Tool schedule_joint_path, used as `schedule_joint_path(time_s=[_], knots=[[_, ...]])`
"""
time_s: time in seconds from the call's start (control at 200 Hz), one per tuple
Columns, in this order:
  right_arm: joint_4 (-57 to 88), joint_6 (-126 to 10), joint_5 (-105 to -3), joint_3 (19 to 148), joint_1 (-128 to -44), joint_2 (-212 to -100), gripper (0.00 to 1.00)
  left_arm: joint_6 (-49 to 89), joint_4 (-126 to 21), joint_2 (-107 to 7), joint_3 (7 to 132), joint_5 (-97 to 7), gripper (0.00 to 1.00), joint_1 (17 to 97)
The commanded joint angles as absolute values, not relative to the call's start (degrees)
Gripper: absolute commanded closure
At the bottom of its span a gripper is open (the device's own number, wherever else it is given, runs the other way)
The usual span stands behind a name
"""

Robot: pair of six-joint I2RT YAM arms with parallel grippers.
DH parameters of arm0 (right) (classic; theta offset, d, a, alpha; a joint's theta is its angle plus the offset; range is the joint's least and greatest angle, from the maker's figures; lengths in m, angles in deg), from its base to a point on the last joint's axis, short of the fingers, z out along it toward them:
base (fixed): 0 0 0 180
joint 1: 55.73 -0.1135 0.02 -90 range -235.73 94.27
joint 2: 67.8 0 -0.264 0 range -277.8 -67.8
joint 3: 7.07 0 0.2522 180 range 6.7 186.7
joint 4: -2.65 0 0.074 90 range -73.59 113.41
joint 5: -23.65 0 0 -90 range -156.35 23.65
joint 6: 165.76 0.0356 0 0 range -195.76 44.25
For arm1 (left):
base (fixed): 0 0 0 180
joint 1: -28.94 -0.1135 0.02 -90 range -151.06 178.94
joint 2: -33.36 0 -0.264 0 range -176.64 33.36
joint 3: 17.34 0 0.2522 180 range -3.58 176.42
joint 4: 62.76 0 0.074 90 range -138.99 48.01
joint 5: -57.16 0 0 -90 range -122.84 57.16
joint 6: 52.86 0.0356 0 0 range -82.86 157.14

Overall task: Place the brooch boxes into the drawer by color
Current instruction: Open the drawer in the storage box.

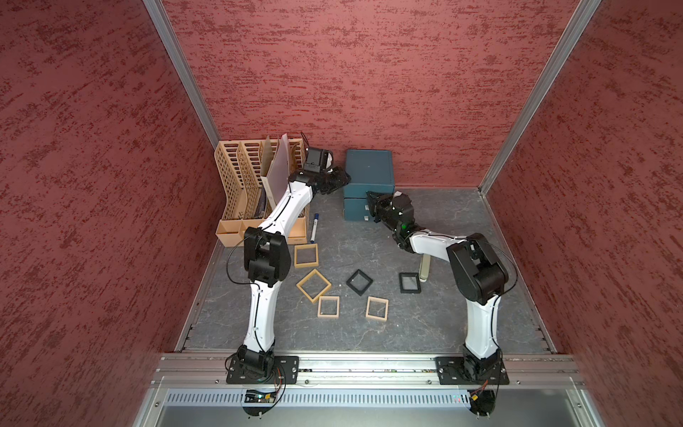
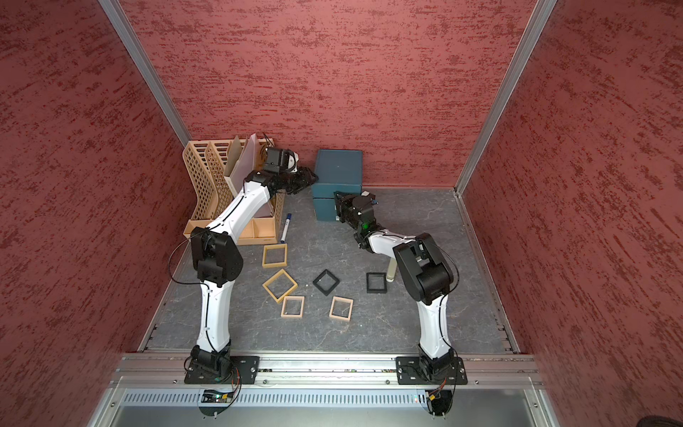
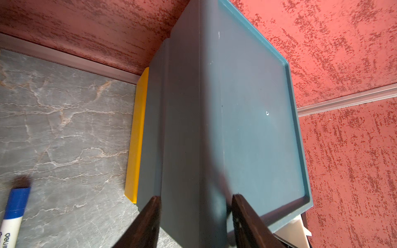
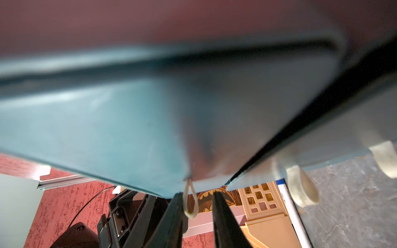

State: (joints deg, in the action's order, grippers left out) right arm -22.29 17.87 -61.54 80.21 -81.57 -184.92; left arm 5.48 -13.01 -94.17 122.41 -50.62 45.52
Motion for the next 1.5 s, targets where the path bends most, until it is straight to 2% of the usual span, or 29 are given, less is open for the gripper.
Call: schedule_joint_path(time_s=[0.0,0.165,0.281,0.611,1.498], knots=[[-23.24,18.64,-63.28,82.86,-81.01,-186.27,0.75,6.10,-12.38,-94.61,121.76,-51.03,0.44,45.55],[-22.14,18.45,-63.58,83.59,-80.69,-186.25,0.87,6.00,-12.52,-94.61,121.92,-51.07,0.44,45.55],[-21.98,18.61,-63.46,83.69,-80.51,-186.15,1.00,6.02,-12.52,-94.58,121.97,-51.04,0.44,45.52],[-21.88,18.78,-63.04,82.30,-80.77,-183.64,1.00,5.74,-12.61,-94.61,121.95,-50.78,0.44,45.55],[-20.07,18.14,-64.27,65.89,-87.41,-168.80,1.00,5.93,-11.82,-94.96,122.50,-50.42,0.44,45.76]])
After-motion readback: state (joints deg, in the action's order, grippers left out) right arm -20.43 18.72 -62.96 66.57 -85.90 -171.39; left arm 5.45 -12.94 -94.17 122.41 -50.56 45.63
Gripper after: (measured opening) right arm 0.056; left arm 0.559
